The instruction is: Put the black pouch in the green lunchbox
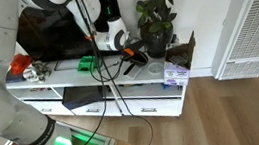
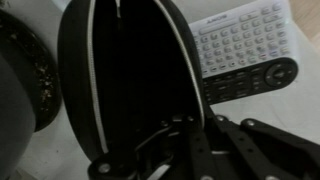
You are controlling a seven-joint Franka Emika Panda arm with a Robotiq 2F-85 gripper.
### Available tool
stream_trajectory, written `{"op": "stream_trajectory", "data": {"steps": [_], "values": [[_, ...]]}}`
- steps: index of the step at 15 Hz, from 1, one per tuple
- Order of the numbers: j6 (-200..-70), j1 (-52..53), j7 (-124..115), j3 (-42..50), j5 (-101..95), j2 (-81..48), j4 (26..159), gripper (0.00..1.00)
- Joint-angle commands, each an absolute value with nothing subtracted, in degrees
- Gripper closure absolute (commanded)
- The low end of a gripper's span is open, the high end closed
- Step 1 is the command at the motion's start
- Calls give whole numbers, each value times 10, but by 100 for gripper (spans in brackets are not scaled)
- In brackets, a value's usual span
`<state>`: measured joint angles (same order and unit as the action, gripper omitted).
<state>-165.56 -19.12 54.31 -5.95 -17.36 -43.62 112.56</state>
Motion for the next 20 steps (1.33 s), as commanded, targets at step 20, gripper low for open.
{"op": "stream_trajectory", "data": {"steps": [20], "values": [[-1697, -121, 608, -42, -207, -274, 1379, 92]]}}
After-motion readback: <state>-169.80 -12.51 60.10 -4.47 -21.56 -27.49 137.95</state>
